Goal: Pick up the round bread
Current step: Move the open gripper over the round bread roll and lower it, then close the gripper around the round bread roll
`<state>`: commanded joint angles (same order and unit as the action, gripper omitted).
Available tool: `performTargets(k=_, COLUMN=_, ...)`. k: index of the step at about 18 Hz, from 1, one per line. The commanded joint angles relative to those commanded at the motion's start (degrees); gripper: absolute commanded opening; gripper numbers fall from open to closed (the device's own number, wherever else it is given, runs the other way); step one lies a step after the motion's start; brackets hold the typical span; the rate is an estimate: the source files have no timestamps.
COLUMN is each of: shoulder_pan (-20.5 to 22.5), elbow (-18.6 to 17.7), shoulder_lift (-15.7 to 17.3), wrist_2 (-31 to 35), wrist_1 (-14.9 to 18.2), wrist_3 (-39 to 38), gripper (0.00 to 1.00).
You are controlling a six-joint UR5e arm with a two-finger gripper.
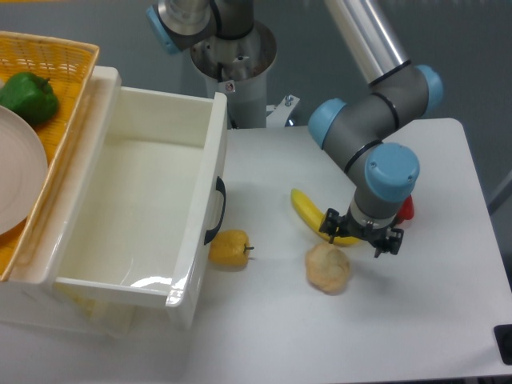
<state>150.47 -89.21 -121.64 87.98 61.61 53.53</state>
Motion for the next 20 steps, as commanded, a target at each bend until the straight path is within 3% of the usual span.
performTargets(k=6, shoulder_pan=-0.8, elbow=0.0, shoulder_lift=-2.6, wrist_2=0.2, wrist_1=-0.4, wrist_3=-0.2, gripper=0.97)
performTargets(k=7, shoulder_pan=-0.9, elbow=0.0, shoulder_lift=-3.2, wrist_2=0.3, wrist_1=-0.4, wrist_3=-0.2, gripper=0.89)
performTargets(k=10, shoulder_pan=-1.0, elbow=0.3, shoulder_lift=-4.0, wrist_2=0.4, wrist_1=-0.4, wrist_3=0.3, gripper=0.30)
performTargets(k=12, shoulder_pan=-1.0, elbow=0.6, shoulder_lift=-3.8, wrist_2=0.4, wrist_1=-0.4, wrist_3=0.5, gripper=0.02)
performTargets(k=20, shoulder_pan=-0.6, elbow=2.0, shoulder_lift=-0.9, wrist_2=0.3, wrist_1=-0.3, wrist_3=0.5, gripper=0.00)
